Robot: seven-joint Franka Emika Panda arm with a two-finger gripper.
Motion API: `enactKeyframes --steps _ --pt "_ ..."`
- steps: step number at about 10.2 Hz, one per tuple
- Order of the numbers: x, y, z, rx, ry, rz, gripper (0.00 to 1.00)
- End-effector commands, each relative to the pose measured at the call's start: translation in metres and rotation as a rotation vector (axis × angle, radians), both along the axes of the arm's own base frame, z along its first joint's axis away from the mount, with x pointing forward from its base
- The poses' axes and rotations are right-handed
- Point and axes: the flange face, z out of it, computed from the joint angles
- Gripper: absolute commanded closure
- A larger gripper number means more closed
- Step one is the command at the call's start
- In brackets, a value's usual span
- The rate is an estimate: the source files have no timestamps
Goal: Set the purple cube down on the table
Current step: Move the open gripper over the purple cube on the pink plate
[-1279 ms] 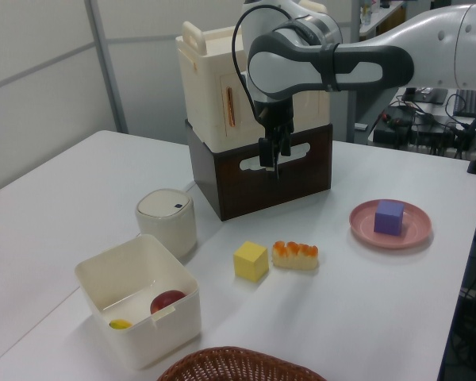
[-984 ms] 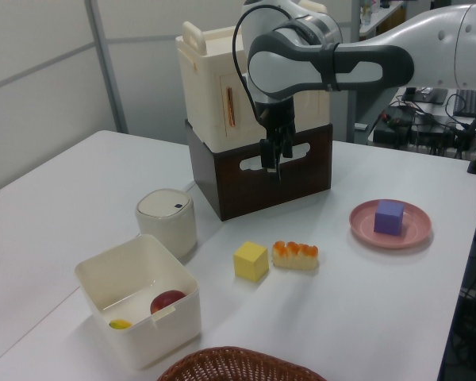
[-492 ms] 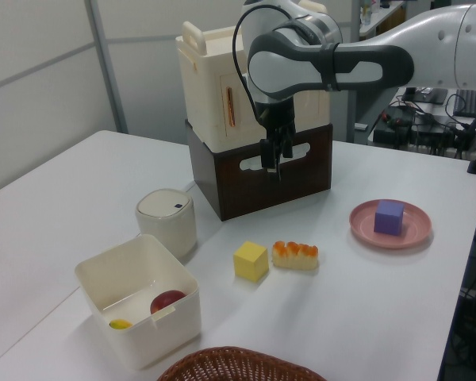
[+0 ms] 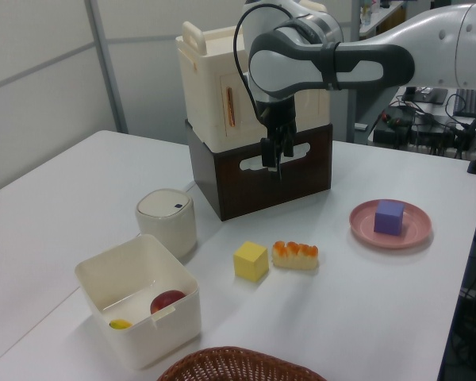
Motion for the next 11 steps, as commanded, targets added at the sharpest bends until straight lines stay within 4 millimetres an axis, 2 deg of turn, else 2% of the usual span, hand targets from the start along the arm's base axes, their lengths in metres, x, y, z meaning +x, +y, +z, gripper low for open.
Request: enactKeyframes --steps 1,3,5,8,11 --pt "-0.036 -0.013 0.036 0.032 -0.041 -0.027 0.0" --pt "-0.062 -0.032 0.046 0.043 -0.052 -0.011 0.0" --pt "-0.071 -0.053 0.03 0.043 -0.014 -0.032 0.0" --pt "-0.07 -0.11 -0.032 0.059 0.117 0.025 0.0" --pt "-0.085 -0.188 -0.096 0.091 0.242 0.012 0.0"
